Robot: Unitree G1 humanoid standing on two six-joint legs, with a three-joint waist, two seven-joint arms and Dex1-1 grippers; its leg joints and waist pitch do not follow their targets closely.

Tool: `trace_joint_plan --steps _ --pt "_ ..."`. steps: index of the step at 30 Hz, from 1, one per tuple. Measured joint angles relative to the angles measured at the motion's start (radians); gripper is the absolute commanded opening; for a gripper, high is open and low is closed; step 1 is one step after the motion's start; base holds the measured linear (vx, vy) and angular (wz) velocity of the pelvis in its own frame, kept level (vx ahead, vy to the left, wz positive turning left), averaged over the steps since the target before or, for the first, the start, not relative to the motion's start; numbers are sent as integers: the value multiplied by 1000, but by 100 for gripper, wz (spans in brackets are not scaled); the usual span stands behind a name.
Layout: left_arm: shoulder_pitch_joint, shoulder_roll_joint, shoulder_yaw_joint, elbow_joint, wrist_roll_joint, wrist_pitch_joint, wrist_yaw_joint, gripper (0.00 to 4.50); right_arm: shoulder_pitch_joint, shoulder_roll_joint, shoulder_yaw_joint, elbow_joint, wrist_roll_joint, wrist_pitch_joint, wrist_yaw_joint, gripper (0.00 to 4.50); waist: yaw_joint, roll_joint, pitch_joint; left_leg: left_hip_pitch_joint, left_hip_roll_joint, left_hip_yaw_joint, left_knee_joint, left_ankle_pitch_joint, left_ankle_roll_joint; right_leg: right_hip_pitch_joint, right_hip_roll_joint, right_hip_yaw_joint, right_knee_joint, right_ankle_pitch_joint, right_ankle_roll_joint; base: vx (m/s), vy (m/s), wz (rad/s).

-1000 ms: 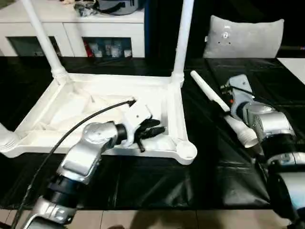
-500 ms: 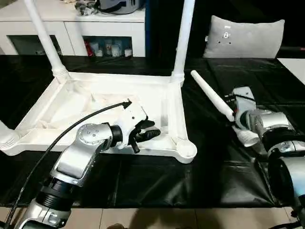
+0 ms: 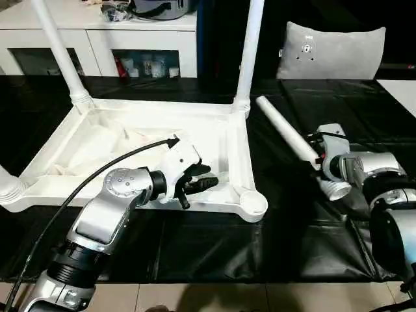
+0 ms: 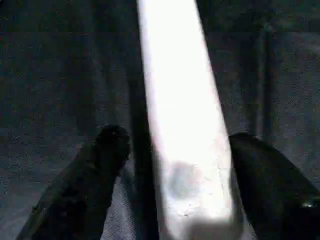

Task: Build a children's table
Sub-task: Pick table leg

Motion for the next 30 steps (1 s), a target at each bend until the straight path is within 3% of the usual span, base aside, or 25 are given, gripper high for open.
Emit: trace_joint_plan --steps 14,24,26,30 --pt "0 5 -1 -1 -12 4 -9 163 -8 0 16 2 -23 31 47 214 1 0 0 0 0 0 0 0 0 0 0 0 0 0 0 0 0 0" --pt "0 6 -11 -8 -18 7 -11 163 -8 -2 10 2 -23 35 49 186 1 0 0 0 0 0 0 0 0 0 0 0 0 0 0 0 0 0" --pt "0 5 -11 -8 -18 6 -10 163 -6 -4 -10 2 -12 34 41 186 1 -1 0 0 0 0 0 0 0 0 0 0 0 0 0 0 0 0" --pt "0 -7 -10 -8 -21 4 0 163 10 -20 -101 2 56 14 -35 186 2 -3 1 -1 0 0 0 0 0 0 0 0 0 0 0 0 0 0"
